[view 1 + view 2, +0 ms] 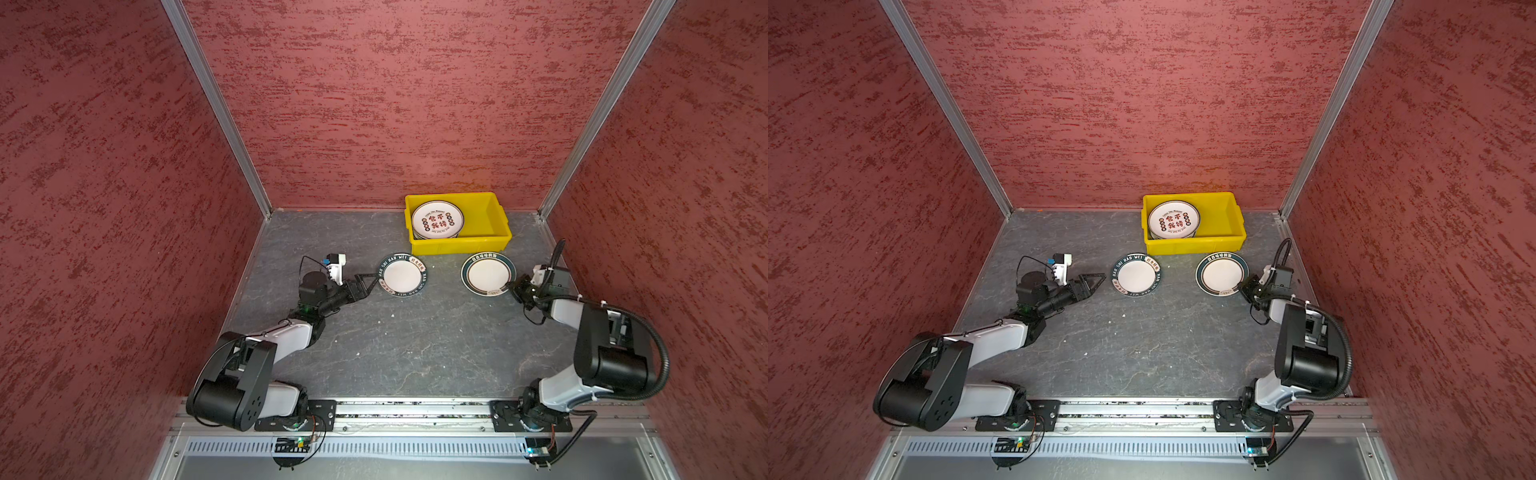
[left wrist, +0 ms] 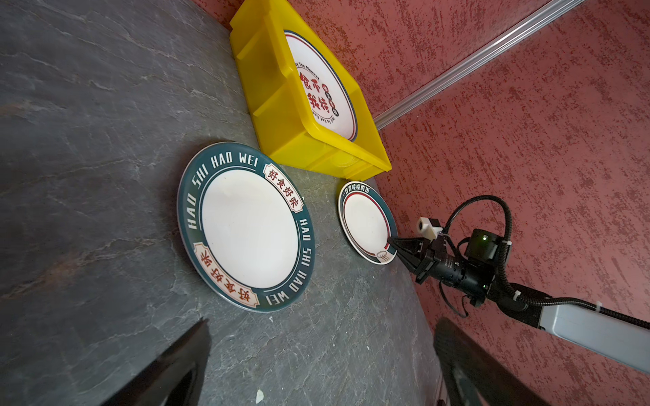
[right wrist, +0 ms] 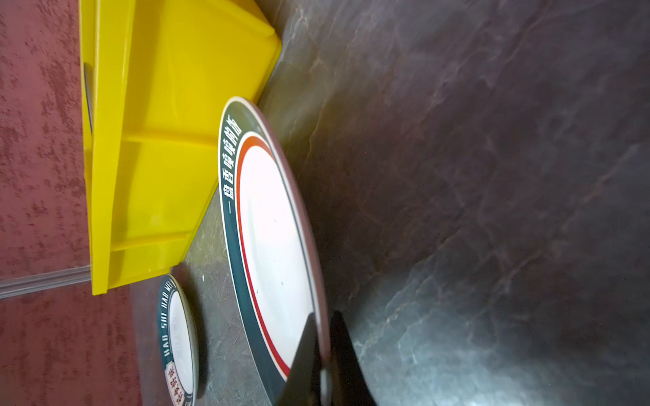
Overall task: Place the plates into the plastic bin on the countertop
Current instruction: Pick up the plate from the middle-right of the table, then place the plate in the plastic bin.
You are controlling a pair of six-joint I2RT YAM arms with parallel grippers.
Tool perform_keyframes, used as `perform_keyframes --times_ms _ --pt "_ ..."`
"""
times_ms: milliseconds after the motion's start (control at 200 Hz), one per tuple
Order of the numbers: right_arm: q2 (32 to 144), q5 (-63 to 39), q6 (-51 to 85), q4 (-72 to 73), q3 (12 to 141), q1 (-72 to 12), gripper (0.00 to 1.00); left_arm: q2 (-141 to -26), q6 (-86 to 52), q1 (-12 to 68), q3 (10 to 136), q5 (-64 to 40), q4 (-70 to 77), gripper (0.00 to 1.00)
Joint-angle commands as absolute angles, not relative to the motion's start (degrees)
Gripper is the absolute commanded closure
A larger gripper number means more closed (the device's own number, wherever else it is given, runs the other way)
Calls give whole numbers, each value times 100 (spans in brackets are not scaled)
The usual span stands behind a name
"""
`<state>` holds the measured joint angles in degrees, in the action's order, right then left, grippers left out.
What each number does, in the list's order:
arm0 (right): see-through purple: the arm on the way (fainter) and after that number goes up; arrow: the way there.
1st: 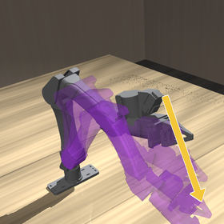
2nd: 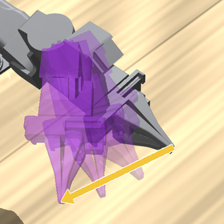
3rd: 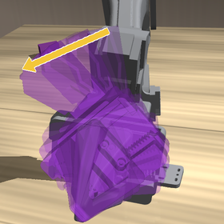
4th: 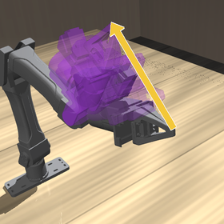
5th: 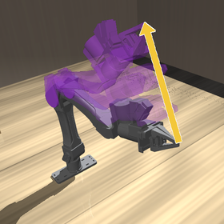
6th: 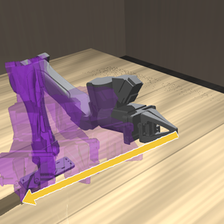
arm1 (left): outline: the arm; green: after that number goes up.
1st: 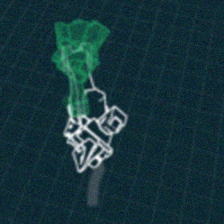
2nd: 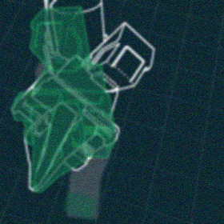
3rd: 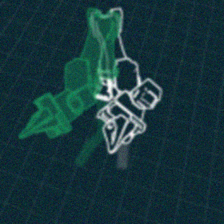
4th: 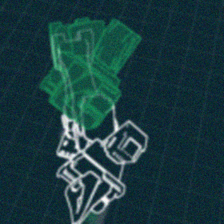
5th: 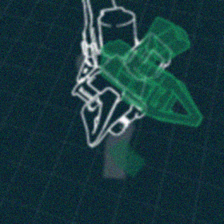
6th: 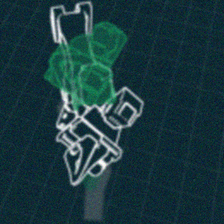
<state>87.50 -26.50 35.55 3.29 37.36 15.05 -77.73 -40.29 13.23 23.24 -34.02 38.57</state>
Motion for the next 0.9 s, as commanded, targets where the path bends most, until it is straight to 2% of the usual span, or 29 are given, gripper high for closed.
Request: perform_keyframes --times_ms 0,486,621,897 --pt "8280 -1830 3125 -464 4087 1244 100 -7807 -4043 1310 2461 -3402 3898 1" --pt "7230 -2423 3467 -390 4330 422 100 -7629 -3942 1291 2470 -3312 3656 1" --pt "7417 -2738 3765 96 4486 388 100 -7696 -3972 1292 2466 -3309 3705 1" --pt "8133 -2637 4057 642 5220 148 100 -7724 -3982 1292 2464 -3313 3700 1"
